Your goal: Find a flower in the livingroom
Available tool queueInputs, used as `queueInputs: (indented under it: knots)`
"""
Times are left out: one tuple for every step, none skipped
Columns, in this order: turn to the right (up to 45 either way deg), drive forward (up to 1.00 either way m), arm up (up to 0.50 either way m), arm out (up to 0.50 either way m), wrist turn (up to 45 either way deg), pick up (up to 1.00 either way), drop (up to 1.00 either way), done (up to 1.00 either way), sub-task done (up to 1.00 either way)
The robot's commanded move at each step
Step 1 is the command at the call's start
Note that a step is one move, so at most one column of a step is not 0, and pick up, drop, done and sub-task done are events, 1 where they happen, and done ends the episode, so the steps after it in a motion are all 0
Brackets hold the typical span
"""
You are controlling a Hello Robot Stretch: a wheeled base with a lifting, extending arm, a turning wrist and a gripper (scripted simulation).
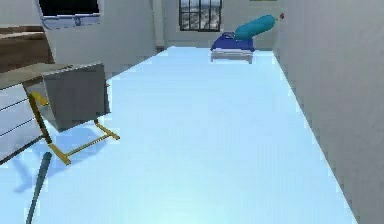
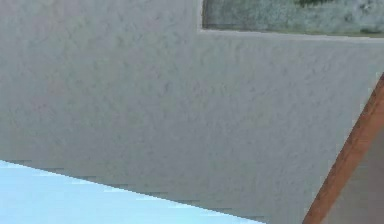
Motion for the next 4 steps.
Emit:
queueInputs:
  knots:
    - [0.0,1.00,0.00,0.00,0.0,0.00,0.00,0.00,0.00]
    - [0.0,1.00,0.00,0.00,0.0,0.00,0.00,0.00,0.00]
    - [-3.0,0.00,0.00,0.00,0.0,0.00,0.00,0.00,0.00]
    - [0.0,1.00,0.00,0.00,0.0,0.00,0.00,0.00,0.00]
